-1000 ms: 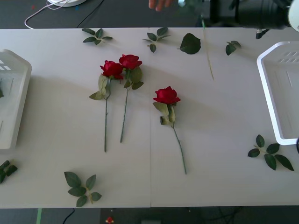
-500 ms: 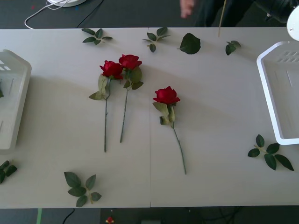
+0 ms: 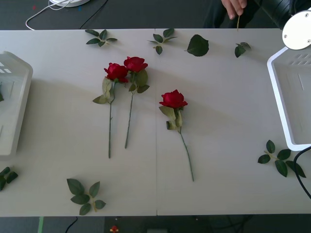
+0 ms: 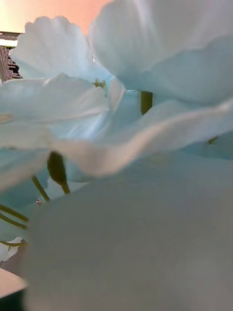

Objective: Place the red flowers into the right box and the blue flowers into the left box. If a person shows an open palm, hand one flower to the person first, then continue sorting.

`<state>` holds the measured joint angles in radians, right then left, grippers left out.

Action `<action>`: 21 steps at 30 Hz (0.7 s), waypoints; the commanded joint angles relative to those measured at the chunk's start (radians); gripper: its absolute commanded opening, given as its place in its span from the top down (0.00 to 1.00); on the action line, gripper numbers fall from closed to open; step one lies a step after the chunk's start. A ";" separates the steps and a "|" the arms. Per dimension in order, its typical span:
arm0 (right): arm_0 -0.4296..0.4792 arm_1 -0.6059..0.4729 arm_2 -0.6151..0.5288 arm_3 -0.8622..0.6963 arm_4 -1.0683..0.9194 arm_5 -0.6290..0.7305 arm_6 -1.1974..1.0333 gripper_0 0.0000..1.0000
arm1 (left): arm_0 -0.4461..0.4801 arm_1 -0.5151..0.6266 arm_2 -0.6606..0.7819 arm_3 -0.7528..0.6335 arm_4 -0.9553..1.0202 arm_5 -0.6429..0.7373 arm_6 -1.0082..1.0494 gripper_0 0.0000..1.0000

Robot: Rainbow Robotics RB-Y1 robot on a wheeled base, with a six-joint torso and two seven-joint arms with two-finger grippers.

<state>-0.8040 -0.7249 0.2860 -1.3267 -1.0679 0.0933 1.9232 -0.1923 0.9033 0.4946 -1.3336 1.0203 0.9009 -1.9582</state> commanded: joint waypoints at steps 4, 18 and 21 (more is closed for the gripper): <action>-0.038 0.012 -0.022 -0.005 0.008 -0.015 0.019 1.00 | -0.025 0.048 -0.004 -0.001 0.009 -0.008 0.041 1.00; -0.038 0.012 -0.022 -0.005 -0.001 -0.015 0.010 0.00 | -0.025 0.048 -0.004 -0.001 0.009 -0.008 0.041 1.00; -0.038 0.012 -0.022 -0.005 -0.001 -0.015 0.010 0.00 | -0.025 0.048 -0.004 -0.001 0.009 -0.008 0.041 1.00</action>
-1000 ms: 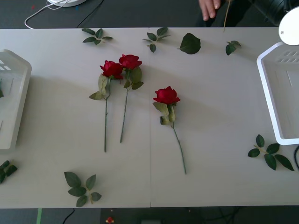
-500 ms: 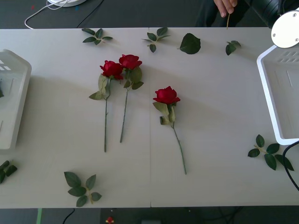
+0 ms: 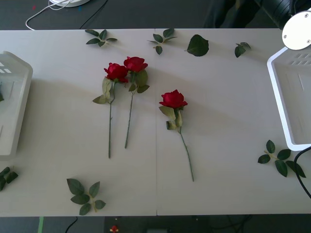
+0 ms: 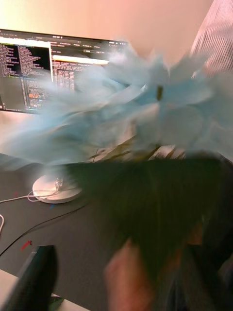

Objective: Place the red flowers into the right box and the blue flowers into the left box. If a person shows an open palm, hand one flower to the person first, then continue sorting.

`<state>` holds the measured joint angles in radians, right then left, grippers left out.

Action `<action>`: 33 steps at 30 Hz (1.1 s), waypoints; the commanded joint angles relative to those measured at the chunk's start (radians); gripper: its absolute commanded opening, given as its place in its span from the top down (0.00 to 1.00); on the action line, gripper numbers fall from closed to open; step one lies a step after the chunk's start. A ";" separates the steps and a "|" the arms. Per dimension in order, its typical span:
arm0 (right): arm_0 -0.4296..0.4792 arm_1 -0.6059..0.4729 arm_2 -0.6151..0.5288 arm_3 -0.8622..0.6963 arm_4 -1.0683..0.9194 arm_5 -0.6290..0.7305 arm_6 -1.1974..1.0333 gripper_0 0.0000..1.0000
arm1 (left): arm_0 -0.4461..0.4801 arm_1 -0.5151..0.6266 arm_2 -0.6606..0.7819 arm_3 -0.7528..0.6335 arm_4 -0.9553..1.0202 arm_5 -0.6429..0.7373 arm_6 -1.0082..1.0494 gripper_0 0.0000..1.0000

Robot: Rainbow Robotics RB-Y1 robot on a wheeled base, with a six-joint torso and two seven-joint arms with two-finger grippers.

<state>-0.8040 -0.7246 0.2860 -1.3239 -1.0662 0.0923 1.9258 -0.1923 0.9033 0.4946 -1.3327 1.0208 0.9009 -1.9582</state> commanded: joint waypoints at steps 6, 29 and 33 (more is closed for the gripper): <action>-0.038 0.005 -0.022 -0.008 -0.009 0.018 0.004 0.00 | -0.025 0.048 -0.004 -0.002 0.008 -0.008 0.041 1.00; -0.031 -0.185 -0.165 -0.247 -0.075 1.209 -0.357 0.00 | -0.025 0.048 -0.004 -0.002 0.008 -0.008 0.041 0.44; 0.034 -0.222 -0.117 -0.360 -0.093 1.336 -0.475 0.00 | -0.025 0.048 -0.004 -0.002 0.008 -0.008 0.041 0.24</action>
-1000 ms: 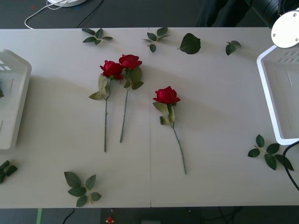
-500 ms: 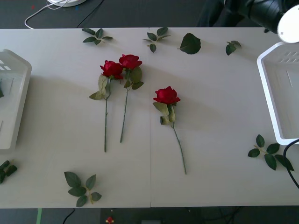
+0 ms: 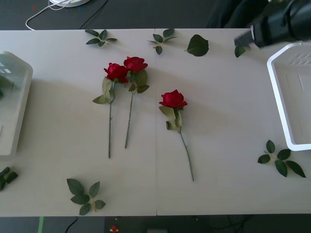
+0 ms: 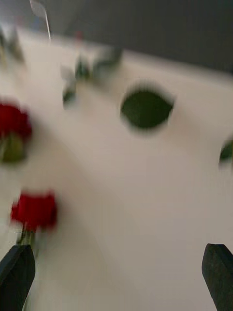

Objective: Place the red flowers into the right box and the blue flowers into the left box. If a person shows an open palm, hand one flower to the person first, then continue sorting.

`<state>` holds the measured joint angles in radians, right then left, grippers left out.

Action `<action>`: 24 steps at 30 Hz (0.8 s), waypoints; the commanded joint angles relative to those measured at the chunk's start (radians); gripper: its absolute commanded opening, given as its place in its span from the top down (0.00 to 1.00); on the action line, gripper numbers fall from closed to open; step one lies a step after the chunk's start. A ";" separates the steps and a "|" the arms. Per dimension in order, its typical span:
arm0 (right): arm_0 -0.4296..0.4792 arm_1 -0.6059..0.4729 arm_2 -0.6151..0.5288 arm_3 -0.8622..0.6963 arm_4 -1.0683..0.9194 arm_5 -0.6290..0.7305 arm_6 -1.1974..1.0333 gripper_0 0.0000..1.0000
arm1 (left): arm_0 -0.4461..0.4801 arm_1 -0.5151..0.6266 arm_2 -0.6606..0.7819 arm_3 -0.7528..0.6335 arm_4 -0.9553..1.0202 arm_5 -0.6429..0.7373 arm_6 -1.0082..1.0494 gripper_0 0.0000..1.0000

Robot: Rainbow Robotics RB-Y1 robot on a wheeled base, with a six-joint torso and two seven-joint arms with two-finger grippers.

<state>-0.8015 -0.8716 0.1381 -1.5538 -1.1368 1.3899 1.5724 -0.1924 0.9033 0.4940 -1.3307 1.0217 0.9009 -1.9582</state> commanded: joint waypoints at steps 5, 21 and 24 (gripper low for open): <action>0.148 -0.141 0.113 -0.315 0.014 -0.057 -0.261 0.00 | -0.025 0.048 -0.003 -0.004 0.008 -0.008 0.041 0.14; 0.214 -0.092 0.482 -0.465 0.301 -0.238 -0.627 0.00 | -0.025 0.048 -0.003 -0.004 0.008 -0.008 0.041 0.13; 0.202 -0.026 0.537 -0.425 0.370 -0.258 -0.678 0.00 | 0.007 0.011 -0.022 0.010 0.005 -0.014 0.031 0.14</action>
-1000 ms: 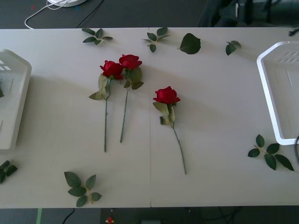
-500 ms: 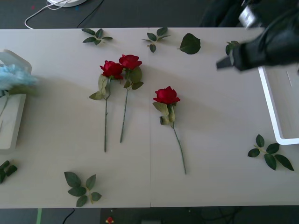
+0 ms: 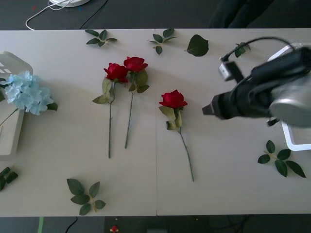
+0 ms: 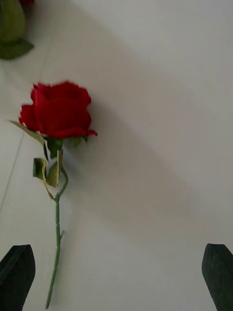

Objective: Place the red flowers into the right box and the blue flowers into the left box. If a person shows an open palm, hand one flower to the person first, then continue sorting.

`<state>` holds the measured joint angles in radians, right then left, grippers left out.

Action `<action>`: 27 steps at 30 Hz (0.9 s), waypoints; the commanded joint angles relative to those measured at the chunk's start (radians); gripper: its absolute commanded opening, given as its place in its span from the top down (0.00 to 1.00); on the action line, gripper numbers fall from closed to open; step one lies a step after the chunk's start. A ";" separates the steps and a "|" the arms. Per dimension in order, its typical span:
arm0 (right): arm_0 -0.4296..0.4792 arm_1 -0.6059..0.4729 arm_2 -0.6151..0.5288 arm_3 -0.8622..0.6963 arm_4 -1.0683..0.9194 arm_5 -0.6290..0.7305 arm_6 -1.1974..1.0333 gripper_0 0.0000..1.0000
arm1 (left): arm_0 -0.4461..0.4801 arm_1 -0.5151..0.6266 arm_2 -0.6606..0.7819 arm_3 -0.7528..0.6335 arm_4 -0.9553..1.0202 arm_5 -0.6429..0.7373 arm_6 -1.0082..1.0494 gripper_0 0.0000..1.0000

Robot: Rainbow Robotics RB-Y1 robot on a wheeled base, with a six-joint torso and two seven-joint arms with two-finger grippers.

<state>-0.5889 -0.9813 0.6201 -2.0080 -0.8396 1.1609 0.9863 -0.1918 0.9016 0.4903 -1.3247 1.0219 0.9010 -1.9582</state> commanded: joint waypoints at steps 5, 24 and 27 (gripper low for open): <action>-0.058 0.188 0.147 0.135 0.172 -0.079 -0.158 0.00 | -0.014 0.045 -0.032 -0.019 0.027 -0.028 0.016 0.14; -0.198 0.492 0.282 0.646 0.375 -0.339 -0.178 0.03 | -0.331 0.089 -0.266 -0.261 -0.022 0.345 0.512 0.14; -0.198 0.490 0.291 0.655 0.381 -0.359 -0.184 1.00 | -0.377 0.089 -0.369 -0.272 -0.031 0.345 0.605 0.13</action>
<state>-0.7456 -0.5091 0.8899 -1.3551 -0.4666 0.8219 0.8343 -0.4937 0.9366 0.1950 -1.5586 1.0062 1.2392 -1.3018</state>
